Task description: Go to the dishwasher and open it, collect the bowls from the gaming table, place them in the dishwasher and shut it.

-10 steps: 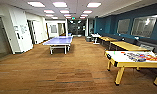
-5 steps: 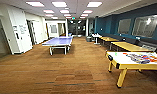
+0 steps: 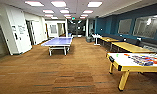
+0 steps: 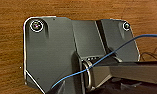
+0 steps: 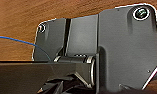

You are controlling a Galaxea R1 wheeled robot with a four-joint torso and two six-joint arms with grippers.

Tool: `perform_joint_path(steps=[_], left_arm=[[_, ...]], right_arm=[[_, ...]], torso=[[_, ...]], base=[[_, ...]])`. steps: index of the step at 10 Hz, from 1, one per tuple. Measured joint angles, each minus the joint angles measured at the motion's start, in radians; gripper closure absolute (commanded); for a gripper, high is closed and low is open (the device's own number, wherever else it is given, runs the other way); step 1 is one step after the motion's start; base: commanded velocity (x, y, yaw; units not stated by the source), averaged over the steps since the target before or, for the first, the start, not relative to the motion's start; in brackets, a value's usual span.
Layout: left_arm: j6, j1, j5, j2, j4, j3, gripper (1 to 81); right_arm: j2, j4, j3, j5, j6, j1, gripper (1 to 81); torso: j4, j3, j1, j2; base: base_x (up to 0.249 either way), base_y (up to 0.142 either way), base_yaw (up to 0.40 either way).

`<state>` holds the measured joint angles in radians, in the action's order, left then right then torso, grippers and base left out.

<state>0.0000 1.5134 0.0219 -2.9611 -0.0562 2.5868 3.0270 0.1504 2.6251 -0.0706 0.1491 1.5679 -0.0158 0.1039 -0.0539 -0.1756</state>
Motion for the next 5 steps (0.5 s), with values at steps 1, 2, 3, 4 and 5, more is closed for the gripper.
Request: perform_joint_path(steps=[1,2,3,4,5], left_arm=[[0.000,0.000,0.000,-0.001,0.000,0.000,1.0],[0.000,0.000,0.000,0.000,0.000,0.000,1.0],[0.000,0.000,0.000,-0.001,0.000,0.000,1.0],[0.000,0.000,0.000,-0.001,0.000,0.000,1.0],[0.000,0.000,0.000,0.000,0.000,0.000,1.0]], right_arm=[[0.000,0.000,0.000,0.000,0.000,0.000,1.0],[0.001,0.000,0.000,0.000,0.000,0.000,1.0],[0.000,0.000,0.000,0.000,0.000,0.000,1.0],[0.001,0.000,0.000,0.000,0.000,0.000,1.0],[0.001,0.000,0.000,0.000,0.000,0.000,1.0]], torso=[[0.000,0.000,0.000,0.000],[0.000,0.000,0.000,0.000],[0.000,0.000,0.000,0.000],[0.000,0.000,0.000,0.000],[0.000,0.000,0.000,0.000]], base=[[0.167,0.000,0.000],[0.167,0.000,0.000],[0.167,0.000,0.000],[0.167,0.000,0.000],[0.167,0.000,0.000]])
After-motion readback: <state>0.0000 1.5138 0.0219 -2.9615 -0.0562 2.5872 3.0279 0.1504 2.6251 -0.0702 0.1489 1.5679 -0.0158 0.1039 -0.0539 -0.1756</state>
